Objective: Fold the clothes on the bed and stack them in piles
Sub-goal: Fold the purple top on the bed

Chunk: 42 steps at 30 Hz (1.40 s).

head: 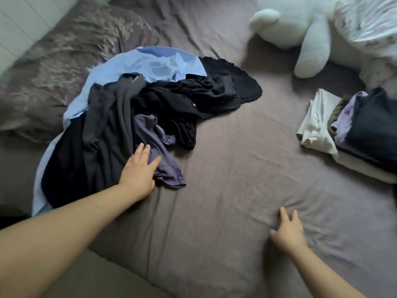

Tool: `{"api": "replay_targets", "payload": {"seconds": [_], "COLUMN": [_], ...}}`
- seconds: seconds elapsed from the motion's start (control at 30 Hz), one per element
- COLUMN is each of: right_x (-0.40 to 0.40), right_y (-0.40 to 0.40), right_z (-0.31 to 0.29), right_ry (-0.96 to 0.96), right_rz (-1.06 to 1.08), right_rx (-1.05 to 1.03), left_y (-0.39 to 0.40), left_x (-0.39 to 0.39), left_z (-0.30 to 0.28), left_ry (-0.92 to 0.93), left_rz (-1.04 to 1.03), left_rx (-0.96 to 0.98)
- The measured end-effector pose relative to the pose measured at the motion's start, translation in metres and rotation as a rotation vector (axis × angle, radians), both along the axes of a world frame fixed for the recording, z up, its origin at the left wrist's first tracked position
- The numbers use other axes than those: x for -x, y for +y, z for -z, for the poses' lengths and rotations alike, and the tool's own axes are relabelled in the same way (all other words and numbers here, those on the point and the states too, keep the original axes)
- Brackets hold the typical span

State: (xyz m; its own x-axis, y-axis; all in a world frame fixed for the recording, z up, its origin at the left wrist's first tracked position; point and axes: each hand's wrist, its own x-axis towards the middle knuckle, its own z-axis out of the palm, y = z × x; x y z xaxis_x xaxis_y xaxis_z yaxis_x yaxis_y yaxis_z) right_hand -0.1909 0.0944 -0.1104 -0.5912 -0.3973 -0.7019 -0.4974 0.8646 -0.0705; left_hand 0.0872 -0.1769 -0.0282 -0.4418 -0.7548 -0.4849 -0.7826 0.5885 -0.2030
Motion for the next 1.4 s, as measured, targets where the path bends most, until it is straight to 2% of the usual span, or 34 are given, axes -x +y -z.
{"api": "replay_targets", "payload": {"seconds": [0.07, 0.13, 0.27, 0.33, 0.37, 0.43, 0.47, 0.53, 0.6, 0.67, 0.83, 1.0, 1.1, 1.2, 1.27, 1.37, 1.4], "right_x": [-0.037, -0.075, -0.131, -0.145, -0.15, -0.157, -0.159, -0.16, -0.153, -0.145, -0.129, -0.098, -0.081, -0.07, -0.063, -0.051, -0.046], "right_y": [-0.032, -0.061, -0.1, -0.108, -0.111, -0.118, -0.123, -0.132, -0.133, -0.118, -0.064, -0.009, 0.023, 0.056, 0.081, 0.12, 0.132], "right_z": [-0.005, -0.012, -0.026, -0.027, -0.028, -0.031, -0.033, -0.04, -0.048, -0.056, -0.082, -0.135, -0.181, -0.218, -0.235, -0.257, -0.265], "right_ry": [-0.104, -0.181, -0.287, -0.308, -0.314, -0.362, -0.433, -0.648, -0.989, -1.195, -1.029, -1.059, -1.155, -1.233, -1.191, -1.064, -0.998], "right_rz": [0.002, -0.014, 0.015, 0.039, 0.039, 0.111, 0.243, 0.676, 1.072, 1.19, 0.961, 0.985, 1.027, 0.979, 0.885, 0.684, 0.611], "right_rx": [0.105, 0.208, 0.322, 0.366, 0.382, 0.461, 0.511, 0.557, 0.523, 0.526, 0.506, 0.74, 0.824, 0.853, 0.83, 0.765, 0.751], "left_y": [-0.008, -0.009, -0.01, -0.007, -0.002, 0.013, 0.024, 0.053, 0.091, 0.129, 0.186, 0.215, 0.228, 0.248, 0.261, 0.271, 0.275], "left_x": [0.0, 0.002, 0.006, 0.007, 0.006, 0.008, 0.01, 0.019, 0.029, 0.037, 0.043, 0.048, 0.065, 0.094, 0.113, 0.143, 0.152], "left_z": [0.012, 0.026, 0.046, 0.051, 0.054, 0.056, 0.053, 0.04, 0.02, 0.005, -0.024, -0.04, -0.057, -0.081, -0.102, -0.131, -0.14], "left_ry": [-0.064, -0.133, -0.141, -0.098, -0.031, 0.277, 0.476, 0.786, 0.934, 1.011, 1.11, 1.087, 1.101, 1.233, 1.295, 1.306, 1.293], "left_rz": [0.151, 0.197, 0.223, 0.215, 0.171, -0.042, -0.203, -0.483, -0.676, -0.804, -1.133, -1.532, -1.778, -1.967, -2.003, -1.913, -1.882], "left_rx": [-0.091, -0.172, -0.088, -0.107, -0.141, -0.259, -0.354, -0.569, -0.766, -0.929, -1.003, -0.904, -1.057, -1.287, -1.394, -1.302, -1.329]}}
